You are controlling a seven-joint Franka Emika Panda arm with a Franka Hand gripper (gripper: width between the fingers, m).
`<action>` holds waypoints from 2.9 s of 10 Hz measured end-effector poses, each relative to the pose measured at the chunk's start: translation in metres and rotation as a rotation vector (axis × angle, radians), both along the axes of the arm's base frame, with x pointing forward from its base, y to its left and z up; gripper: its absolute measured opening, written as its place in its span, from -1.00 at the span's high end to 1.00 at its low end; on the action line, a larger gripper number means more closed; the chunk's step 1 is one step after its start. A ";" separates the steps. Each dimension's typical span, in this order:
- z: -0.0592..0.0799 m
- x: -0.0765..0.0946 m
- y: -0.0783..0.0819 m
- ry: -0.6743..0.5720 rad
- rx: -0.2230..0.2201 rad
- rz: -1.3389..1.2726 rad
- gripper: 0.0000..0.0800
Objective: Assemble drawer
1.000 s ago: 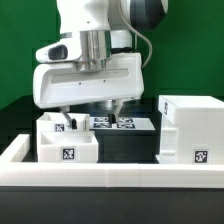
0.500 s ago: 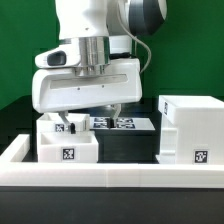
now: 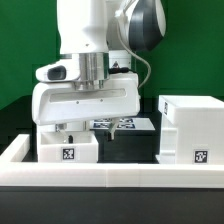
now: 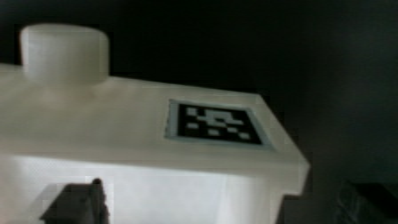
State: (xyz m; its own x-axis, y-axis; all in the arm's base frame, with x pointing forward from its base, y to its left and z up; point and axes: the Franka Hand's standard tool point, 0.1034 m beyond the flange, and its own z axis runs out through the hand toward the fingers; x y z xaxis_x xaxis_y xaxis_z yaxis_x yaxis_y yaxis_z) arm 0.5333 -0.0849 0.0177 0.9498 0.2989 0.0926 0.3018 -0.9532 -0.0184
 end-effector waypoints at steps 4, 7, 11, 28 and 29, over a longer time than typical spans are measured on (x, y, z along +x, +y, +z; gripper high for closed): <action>-0.011 -0.002 0.001 -0.001 -0.008 0.002 -0.62; -0.012 -0.003 0.001 0.002 -0.008 0.001 -0.03; -0.012 -0.003 0.004 0.003 -0.007 0.005 0.90; 0.012 -0.028 0.032 0.036 -0.032 0.582 0.90; 0.010 -0.031 0.029 0.046 -0.027 0.628 0.90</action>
Offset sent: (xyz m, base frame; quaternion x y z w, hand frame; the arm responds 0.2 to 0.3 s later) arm 0.0027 0.0029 -0.0023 -0.0080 0.0015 -0.0015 1.0000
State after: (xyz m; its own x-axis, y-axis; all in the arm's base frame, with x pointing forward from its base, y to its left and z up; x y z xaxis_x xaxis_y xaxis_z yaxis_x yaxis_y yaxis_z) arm 0.5026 -0.0557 0.0282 0.5953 0.8025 0.0405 0.8035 -0.5949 -0.0231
